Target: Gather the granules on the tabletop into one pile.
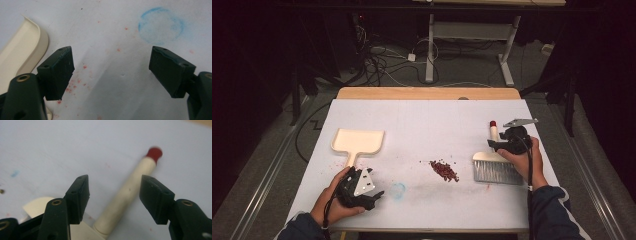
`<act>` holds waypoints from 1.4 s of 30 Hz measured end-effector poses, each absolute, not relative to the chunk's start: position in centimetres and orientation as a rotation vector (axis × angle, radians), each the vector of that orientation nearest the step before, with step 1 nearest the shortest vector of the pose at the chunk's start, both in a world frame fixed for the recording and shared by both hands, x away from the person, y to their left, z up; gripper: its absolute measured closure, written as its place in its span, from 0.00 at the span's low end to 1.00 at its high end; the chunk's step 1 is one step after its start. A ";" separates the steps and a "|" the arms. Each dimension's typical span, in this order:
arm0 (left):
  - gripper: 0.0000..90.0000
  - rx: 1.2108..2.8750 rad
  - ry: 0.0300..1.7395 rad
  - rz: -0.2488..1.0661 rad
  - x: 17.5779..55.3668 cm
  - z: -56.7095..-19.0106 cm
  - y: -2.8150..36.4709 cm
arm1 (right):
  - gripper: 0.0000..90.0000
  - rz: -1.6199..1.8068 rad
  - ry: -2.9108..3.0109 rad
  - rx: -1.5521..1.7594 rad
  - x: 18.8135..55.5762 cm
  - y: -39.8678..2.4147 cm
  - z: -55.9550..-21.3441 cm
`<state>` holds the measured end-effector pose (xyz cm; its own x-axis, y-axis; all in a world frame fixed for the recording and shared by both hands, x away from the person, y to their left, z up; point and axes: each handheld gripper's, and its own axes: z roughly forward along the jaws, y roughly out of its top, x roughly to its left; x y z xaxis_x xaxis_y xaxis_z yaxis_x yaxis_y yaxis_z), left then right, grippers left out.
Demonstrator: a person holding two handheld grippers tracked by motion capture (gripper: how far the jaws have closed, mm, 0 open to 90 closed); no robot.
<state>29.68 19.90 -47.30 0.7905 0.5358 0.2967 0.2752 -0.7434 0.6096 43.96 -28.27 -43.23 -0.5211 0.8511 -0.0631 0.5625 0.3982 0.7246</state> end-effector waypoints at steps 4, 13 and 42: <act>0.22 2.422 0.602 0.631 29.6 -47.2 19.9 | 0.43 0.989 2.180 1.127 42.8 -27.9 -41.8; 0.22 2.412 0.606 0.632 29.6 -47.2 20.0 | 0.33 1.095 2.088 0.988 40.2 -27.1 -39.6; 0.22 2.353 0.633 0.658 29.5 -46.6 20.7 | 0.22 1.191 1.956 0.789 32.3 -25.9 -38.3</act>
